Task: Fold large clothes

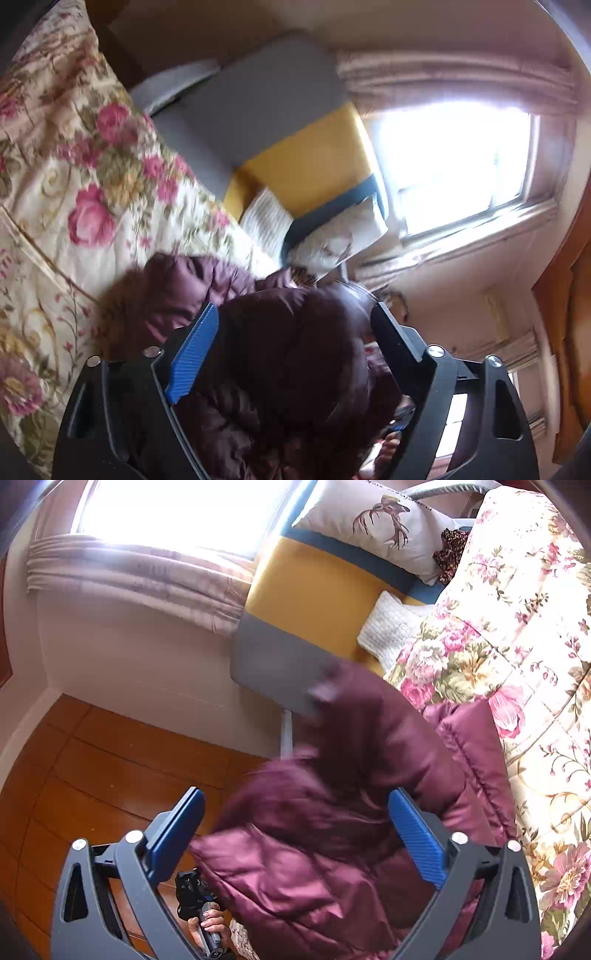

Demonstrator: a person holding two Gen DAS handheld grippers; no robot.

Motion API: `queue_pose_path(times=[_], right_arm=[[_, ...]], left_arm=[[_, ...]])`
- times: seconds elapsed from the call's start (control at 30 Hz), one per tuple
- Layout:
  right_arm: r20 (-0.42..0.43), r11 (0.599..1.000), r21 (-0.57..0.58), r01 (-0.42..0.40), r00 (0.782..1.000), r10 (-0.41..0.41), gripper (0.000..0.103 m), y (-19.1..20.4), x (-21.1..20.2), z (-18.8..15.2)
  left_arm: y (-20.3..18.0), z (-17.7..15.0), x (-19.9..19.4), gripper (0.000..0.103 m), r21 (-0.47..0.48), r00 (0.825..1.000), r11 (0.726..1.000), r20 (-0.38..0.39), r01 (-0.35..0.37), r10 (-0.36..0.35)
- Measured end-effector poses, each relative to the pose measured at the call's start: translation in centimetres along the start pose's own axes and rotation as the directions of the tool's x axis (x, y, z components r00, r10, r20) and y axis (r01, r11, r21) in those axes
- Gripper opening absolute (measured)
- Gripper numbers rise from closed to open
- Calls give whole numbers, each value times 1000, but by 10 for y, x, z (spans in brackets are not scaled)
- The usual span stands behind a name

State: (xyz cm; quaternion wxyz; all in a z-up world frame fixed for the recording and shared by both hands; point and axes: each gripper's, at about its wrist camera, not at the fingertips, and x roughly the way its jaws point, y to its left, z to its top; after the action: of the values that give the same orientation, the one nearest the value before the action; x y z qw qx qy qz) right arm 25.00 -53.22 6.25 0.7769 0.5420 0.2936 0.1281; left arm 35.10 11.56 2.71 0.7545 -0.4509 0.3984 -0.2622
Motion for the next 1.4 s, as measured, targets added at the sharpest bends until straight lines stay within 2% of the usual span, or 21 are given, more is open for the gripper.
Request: queue_pose_path(times=[0.1, 0.13, 0.23, 0.33, 0.37, 0.4, 0.43, 0.47, 0.5, 0.53, 0.6, 0.7, 0.83, 1.1, 1.17, 1.23, 1.27, 1.3, 1.33, 1.37, 1.4], right_arm=[[27, 989, -123, 87, 996, -84, 101, 5, -22, -14], [28, 978, -161, 133, 991, -130, 101, 5, -27, -21], [30, 927, -268, 263, 964, -265, 101, -7, -45, -54], [-18, 905, -288, 314, 943, -333, 100, -30, -49, -88], [-30, 897, -299, 326, 936, -350, 99, -35, -47, -97], [-39, 889, -308, 338, 929, -367, 94, -40, -44, -106], [-57, 885, -313, 346, 923, -381, 87, -45, -39, -113], [-74, 886, -311, 345, 920, -384, 69, -49, -36, -118], [-73, 885, -308, 350, 918, -389, 58, -51, -34, -122], [-60, 882, -310, 356, 918, -392, 55, -51, -33, -125], [-53, 892, -298, 340, 927, -371, 37, -47, -40, -128], [-55, 895, -309, 320, 934, -353, 25, -37, -55, -135], [-79, 874, -372, 312, 928, -364, 22, -18, -75, -160], [-140, 852, -428, 301, 910, -391, 22, -7, -127, -220], [-147, 847, -430, 313, 901, -408, 22, -9, -134, -227], [-137, 820, -461, 340, 886, -444, 25, -7, -129, -228], [-117, 801, -474, 366, 875, -469, 33, -4, -125, -226], [-96, 781, -491, 386, 867, -488, 45, 0, -123, -225], [-47, 746, -523, 412, 860, -508, 55, 7, -120, -222], [-5, 721, -546, 427, 859, -512, 70, 15, -117, -218], [29, 697, -572, 433, 860, -510, 70, 25, -117, -217]], left_arm=[[-1, 3, -26, 86, 71, 996, 996, 69, -54, 49], [3, -4, -31, 86, 112, 996, 991, 56, -73, 67], [24, -33, -27, 86, 208, 988, 967, -21, -147, 154], [44, -73, -6, 85, 263, 973, 955, -142, -140, 181], [45, -85, 0, 79, 277, 970, 953, -174, -120, 173], [46, -99, 6, 74, 299, 965, 950, -212, -89, 156], [44, -108, 9, 72, 321, 962, 943, -214, -93, 167], [41, -115, 11, 65, 351, 961, 929, -196, -115, 194], [40, -119, 10, 50, 365, 961, 922, -185, -127, 206], [39, -121, 7, 45, 358, 963, 926, -186, -120, 197], [36, -125, -5, 26, 360, 967, 926, -176, -112, 186], [30, -138, -25, 20, 385, 971, 918, -170, -93, 170], [31, -164, -58, 18, 381, 973, 921, -170, -81, 156], [36, -235, -137, 18, 328, 974, 942, -182, -67, 133], [31, -251, -151, 22, 355, 968, 929, -176, -106, 178], [27, -254, -149, 31, 377, 960, 915, -168, -147, 223], [24, -254, -148, 44, 393, 955, 903, -159, -173, 252], [18, -251, -146, 72, 421, 946, 880, -129, -219, 298], [10, -247, -148, 80, 466, 936, 839, -59, -281, 346], [2, -243, -151, 81, 500, 934, 812, -15, -301, 356], [-3, -240, -152, 81, 516, 937, 804, -7, -296, 350]])
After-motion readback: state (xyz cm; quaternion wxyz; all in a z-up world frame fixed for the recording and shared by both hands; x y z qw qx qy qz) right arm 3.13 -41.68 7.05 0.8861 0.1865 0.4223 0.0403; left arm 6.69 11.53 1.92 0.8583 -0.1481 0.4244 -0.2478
